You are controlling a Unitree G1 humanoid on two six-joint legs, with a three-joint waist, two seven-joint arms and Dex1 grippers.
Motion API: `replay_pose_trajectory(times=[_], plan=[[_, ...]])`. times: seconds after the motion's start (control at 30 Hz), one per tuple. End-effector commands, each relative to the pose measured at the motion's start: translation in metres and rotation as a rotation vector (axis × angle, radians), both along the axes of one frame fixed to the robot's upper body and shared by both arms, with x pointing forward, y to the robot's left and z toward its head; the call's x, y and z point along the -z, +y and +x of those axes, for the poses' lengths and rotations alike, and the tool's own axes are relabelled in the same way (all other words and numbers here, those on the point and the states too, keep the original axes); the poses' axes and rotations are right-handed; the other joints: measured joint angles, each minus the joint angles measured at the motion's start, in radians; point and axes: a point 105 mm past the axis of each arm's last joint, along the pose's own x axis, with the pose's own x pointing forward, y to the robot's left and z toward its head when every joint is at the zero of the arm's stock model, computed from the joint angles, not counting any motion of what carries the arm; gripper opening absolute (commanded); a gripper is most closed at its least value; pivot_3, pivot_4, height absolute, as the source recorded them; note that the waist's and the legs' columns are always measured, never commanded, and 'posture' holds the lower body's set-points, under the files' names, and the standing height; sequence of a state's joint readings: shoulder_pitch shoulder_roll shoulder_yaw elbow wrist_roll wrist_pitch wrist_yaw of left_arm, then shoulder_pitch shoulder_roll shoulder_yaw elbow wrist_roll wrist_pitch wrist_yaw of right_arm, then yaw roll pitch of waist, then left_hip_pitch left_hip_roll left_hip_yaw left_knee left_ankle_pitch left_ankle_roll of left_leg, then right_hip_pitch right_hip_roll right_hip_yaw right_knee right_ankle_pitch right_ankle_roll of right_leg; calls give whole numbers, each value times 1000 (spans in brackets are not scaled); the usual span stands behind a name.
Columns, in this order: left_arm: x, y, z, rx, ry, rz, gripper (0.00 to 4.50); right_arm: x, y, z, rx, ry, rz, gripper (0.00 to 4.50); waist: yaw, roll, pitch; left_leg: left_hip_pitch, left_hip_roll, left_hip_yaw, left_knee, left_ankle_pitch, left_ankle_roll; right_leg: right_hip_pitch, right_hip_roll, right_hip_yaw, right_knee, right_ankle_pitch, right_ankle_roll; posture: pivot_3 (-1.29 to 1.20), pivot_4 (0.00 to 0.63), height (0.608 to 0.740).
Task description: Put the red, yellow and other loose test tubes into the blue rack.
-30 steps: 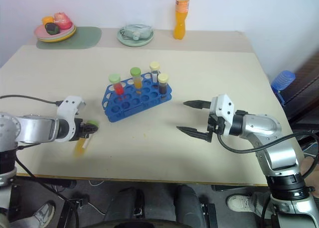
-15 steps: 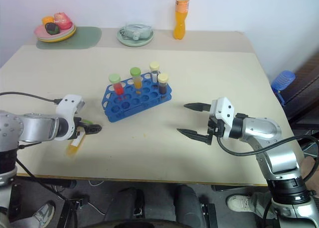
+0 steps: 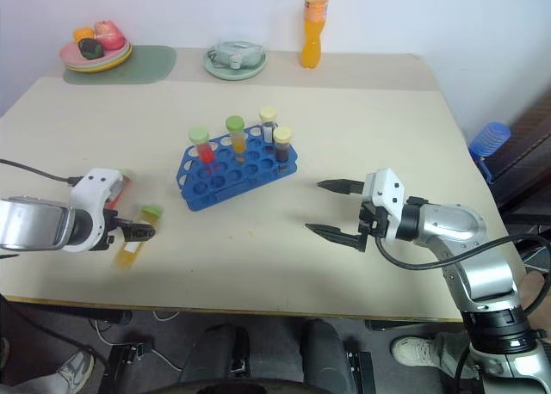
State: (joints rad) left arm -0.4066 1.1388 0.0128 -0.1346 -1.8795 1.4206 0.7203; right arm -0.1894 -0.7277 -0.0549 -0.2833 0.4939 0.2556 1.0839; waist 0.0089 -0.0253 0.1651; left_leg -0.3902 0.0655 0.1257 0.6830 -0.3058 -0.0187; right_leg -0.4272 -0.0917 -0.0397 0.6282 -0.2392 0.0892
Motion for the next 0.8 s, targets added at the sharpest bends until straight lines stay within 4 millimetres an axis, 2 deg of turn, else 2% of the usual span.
replay_pose_trajectory(times=[0.03,0.47,0.57,0.67,0.8], plan=[[-4,-13,2,-2,-22,-22,4446,-10,3,-4,-17,-43,11,4198,2,0,0,0,0,0,0,0,0,0,0,0,0,0,0,0,150,740],[1,-21,19,-61,-41,-8,4446,-14,5,-5,1,-51,16,4198,2,0,0,0,-1,3,0,0,0,0,1,0,0,0,0,0,150,740],[3,-22,19,-60,-34,-10,3612,-15,5,-5,6,-53,15,4198,4,0,0,0,-1,3,0,0,0,0,1,0,0,0,0,0,150,740],[5,-22,19,-60,-26,-9,2143,-15,4,-4,10,-54,14,4198,4,0,0,0,-1,3,0,0,0,0,1,0,0,0,0,0,150,740],[6,-21,19,-68,-21,-5,2143,-15,4,-4,10,-55,15,4198,3,0,0,0,-1,3,0,0,0,0,1,0,0,0,0,0,150,740]])
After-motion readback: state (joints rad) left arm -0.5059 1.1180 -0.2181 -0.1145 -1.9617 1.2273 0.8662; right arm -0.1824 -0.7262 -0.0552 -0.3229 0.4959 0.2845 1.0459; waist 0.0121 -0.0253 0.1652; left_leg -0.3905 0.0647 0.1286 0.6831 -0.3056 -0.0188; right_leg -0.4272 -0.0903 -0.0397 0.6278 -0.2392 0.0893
